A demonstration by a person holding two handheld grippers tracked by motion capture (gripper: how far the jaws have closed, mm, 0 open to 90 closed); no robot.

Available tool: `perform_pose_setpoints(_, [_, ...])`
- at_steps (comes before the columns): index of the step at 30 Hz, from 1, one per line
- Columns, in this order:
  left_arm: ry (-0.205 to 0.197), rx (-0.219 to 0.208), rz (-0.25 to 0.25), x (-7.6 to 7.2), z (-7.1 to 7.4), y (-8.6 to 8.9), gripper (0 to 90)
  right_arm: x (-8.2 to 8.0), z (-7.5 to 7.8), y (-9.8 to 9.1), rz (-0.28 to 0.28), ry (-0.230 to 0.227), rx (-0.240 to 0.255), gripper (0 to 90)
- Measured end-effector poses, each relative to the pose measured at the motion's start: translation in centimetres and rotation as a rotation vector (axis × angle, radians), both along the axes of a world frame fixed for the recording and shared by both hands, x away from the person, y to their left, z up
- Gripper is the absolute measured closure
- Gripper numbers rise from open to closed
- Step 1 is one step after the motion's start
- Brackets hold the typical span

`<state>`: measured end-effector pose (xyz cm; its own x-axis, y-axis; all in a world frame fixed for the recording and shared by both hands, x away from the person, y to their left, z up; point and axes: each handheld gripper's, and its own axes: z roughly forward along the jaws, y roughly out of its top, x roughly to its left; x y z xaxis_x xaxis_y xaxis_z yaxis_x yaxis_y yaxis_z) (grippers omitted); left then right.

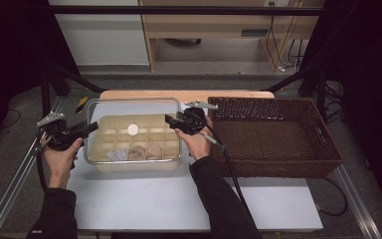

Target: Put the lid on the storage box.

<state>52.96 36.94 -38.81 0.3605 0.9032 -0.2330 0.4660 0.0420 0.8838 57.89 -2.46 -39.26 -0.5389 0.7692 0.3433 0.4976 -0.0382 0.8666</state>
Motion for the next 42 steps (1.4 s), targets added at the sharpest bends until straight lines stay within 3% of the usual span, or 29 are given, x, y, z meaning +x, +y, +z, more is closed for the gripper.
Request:
perform_pose_setpoints(12, [0.05,0.009,-0.008,1.2,-1.1,-0.1,46.0,0.8,-1.3,0.5,-0.016,0.027,-0.017,40.3])
perform_pose_setpoints(21, [0.093,-0.025,-0.014,2.0,-2.3,0.2,45.0,1.3,-2.3,0.9,-0.027,0.043,-0.032,37.0])
perform_pose_setpoints(36, [0.123,-0.007,-0.01,2.4,-2.8,0.0,43.5,1.7,-3.4,1.4,-0.043,0.055,-0.057,29.7])
perform_pose_setpoints(42, [0.127,-0.007,-0.009,2.5,-3.0,0.0,42.6,1.7,-3.5,1.6,-0.053,0.033,-0.079,27.5])
